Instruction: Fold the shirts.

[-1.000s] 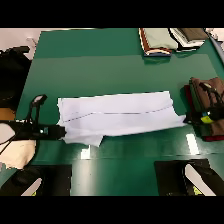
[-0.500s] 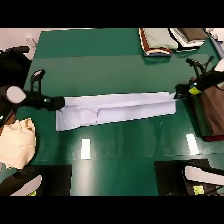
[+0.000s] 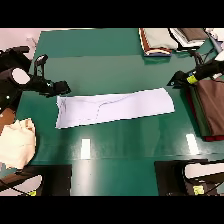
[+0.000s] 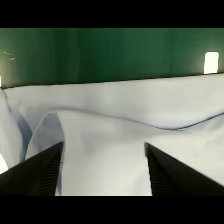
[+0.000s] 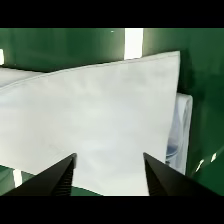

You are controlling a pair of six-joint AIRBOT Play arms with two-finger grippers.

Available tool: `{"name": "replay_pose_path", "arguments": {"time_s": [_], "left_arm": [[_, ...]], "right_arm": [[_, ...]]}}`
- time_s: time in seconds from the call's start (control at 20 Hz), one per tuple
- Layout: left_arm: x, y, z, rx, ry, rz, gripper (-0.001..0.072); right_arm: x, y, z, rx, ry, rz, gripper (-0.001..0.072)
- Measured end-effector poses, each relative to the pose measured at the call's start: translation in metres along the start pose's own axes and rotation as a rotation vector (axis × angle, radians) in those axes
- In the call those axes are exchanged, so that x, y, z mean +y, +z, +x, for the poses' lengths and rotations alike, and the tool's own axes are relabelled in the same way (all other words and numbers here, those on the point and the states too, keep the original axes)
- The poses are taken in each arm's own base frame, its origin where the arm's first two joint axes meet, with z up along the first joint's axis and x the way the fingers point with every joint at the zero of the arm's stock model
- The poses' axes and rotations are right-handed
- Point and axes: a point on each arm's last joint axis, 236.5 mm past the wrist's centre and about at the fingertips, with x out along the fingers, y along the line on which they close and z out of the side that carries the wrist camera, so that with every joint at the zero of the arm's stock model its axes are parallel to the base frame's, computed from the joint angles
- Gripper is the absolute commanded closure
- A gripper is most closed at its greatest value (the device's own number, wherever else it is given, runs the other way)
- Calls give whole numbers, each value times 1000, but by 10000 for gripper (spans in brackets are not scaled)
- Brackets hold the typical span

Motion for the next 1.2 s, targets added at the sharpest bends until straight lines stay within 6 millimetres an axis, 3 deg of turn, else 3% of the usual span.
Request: {"name": "replay_pose_path", "arguments": {"time_s": [0.1, 0.15, 0.3, 0.5, 0.55, 0.6, 0.7, 0.75, 0.85, 0.95, 1.2], "left_arm": [[-4, 0, -2, 11, -13, -5, 581], [-8, -1, -3, 20, -25, -7, 642], [-26, -5, -2, 33, -63, 4, 647], [-68, -18, 6, 44, -121, 72, 647], [-81, -22, 10, 49, -140, 87, 647], [-92, -27, 14, 57, -153, 98, 648], [-116, -39, 24, 72, -185, 114, 677], [-127, -43, 30, 76, -200, 120, 678], [-149, -49, 43, 73, -238, 116, 678], [-165, -54, 59, 80, -265, 104, 678], [-198, -60, 109, 130, -291, 117, 678]], "right_arm": [[-18, -13, 1, 25, 27, 51, 8], [-29, -21, 3, 37, 35, 87, 8], [-56, -48, 19, 71, 70, 182, 9], [-59, -67, 49, 107, 168, 249, 28], [-53, -67, 56, 113, 196, 254, 109], [-49, -67, 65, 118, 211, 255, 237], [-46, -63, 79, 107, 195, 236, 620], [-44, -60, 84, 101, 187, 219, 690], [-35, -49, 87, 79, 171, 168, 691], [-20, -33, 75, 42, 161, 99, 691], [65, 8, 9, -107, 170, -134, 691]]}}
